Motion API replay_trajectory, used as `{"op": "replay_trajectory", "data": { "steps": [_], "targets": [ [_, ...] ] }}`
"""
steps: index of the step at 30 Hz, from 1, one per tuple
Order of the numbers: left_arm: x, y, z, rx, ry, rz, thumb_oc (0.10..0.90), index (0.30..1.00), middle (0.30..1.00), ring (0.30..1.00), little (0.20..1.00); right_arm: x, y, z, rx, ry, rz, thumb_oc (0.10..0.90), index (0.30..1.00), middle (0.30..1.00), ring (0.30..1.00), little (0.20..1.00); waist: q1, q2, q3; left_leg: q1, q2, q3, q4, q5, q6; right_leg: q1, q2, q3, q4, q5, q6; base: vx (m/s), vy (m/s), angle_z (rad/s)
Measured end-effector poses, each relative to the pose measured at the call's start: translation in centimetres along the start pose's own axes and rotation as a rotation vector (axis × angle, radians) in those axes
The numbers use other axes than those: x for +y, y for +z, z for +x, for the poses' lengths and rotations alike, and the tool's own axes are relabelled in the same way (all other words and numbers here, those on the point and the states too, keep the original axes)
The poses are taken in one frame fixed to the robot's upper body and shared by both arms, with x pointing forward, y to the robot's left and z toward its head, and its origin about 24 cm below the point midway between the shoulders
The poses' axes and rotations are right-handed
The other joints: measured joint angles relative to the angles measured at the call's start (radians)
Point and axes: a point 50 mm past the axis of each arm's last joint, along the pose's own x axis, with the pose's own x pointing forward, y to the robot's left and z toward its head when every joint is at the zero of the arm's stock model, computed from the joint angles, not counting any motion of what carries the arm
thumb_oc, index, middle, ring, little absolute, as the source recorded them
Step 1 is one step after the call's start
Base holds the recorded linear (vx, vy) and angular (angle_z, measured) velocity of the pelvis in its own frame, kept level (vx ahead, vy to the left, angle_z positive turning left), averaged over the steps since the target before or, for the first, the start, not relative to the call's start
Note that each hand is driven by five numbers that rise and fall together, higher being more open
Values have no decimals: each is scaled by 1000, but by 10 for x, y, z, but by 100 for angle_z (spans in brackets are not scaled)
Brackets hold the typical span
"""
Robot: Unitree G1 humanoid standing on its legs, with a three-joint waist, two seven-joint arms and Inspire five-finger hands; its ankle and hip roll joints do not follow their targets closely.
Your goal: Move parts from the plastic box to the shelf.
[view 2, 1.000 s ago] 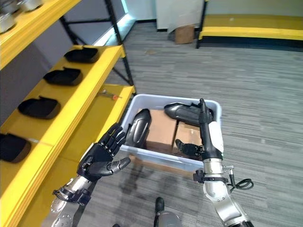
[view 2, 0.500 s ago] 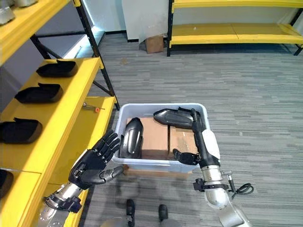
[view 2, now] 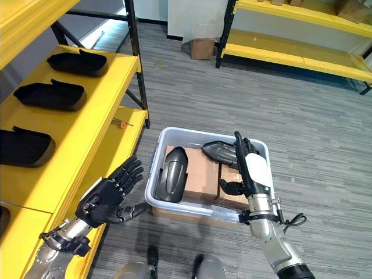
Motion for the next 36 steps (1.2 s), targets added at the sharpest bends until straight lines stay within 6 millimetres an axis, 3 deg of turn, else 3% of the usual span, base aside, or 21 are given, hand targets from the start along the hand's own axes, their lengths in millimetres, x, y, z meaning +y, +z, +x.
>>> {"op": "replay_trajectory", "data": {
  "steps": [2,3,4,6,9,14,17,18,20,24,28,31,36],
  "targets": [
    [2,0,-3,21,3,11,900,1000,1000,1000,1000,5,2,-1,0,18,7,900,1000,1000,1000,1000,-4,-8,-1,7,19,0,-19,11,-25,48,-3,-6,-119,71,-5,111,-181,-9],
    [4,1,-5,30,12,22,900,1000,1000,1000,1000,8,2,-2,2,37,9,900,1000,1000,1000,1000,-5,-28,-3,14,22,1,-31,23,-53,80,9,-25,-152,106,-7,94,-158,-2],
    [6,4,-8,36,28,38,900,1000,1000,1000,1000,12,4,-3,1,57,15,900,1000,1000,1000,1000,10,-67,-3,22,15,2,-32,24,-77,118,22,-47,-161,132,-26,39,-175,-1],
    [-1,-4,-7,25,63,-13,900,1000,1000,1000,1000,11,3,-1,0,81,-2,900,1000,1000,1000,1000,10,-33,-1,8,66,1,-19,24,-108,140,88,-56,-210,146,-55,-27,-104,-6],
    [-16,-11,-1,6,23,-71,900,1000,1000,1000,1000,5,-1,2,-3,101,-48,900,1000,1000,1000,1000,9,14,2,-5,129,-5,-50,59,-124,109,151,-64,-211,146,-87,-4,-45,-8],
    [-21,-12,6,-10,-4,-95,900,1000,1000,1000,1000,-1,0,11,-38,176,-102,900,1000,1000,1000,1000,8,55,7,-30,134,-17,-53,70,-143,90,162,-80,-211,142,-92,-22,-1,4],
    [-20,-6,14,-36,-22,-86,900,1000,1000,1000,1000,4,16,25,-113,262,-117,900,1000,1000,1000,1000,14,62,19,-56,126,-35,-51,78,-148,72,156,-86,-211,143,-88,-27,-7,20],
    [-24,-2,26,-55,-63,-76,900,1000,1000,1000,1000,15,40,39,-209,408,-71,900,1000,1000,1000,1000,46,73,41,-84,116,-48,-50,85,-145,54,146,-93,-211,149,-86,23,-18,24],
    [-24,-1,28,-61,-69,-73,900,1000,1000,1000,1000,24,49,40,-210,513,28,900,1000,1000,1000,1000,67,77,53,-95,110,-65,-50,89,-142,55,141,-109,-211,147,-84,65,-4,29],
    [-24,2,28,-59,-83,-68,900,1000,1000,1000,1000,37,64,34,-246,705,125,900,1000,1000,1000,1000,96,69,67,-97,97,-87,-50,90,-137,66,131,-125,-211,147,-85,23,15,17],
    [-18,16,42,-118,-93,-84,900,1000,1000,1000,1000,46,94,49,-328,770,118,900,1000,1000,1000,1000,124,54,131,-110,88,-106,-33,88,-133,64,118,-144,-183,131,-76,-10,-48,16],
    [-18,22,50,-130,-124,-74,900,1000,1000,1000,1000,51,86,62,-275,764,58,900,1000,1000,1000,1000,141,47,154,-151,88,-134,-8,87,-132,39,117,-162,-159,119,-81,-34,-44,22],
    [-17,22,51,-112,-159,-69,900,1000,1000,1000,1000,48,38,82,-87,695,-218,900,1000,1000,1000,1000,184,46,201,-210,84,-159,21,86,-131,1,112,-176,-139,109,-75,-31,-101,13]
  ]
}}
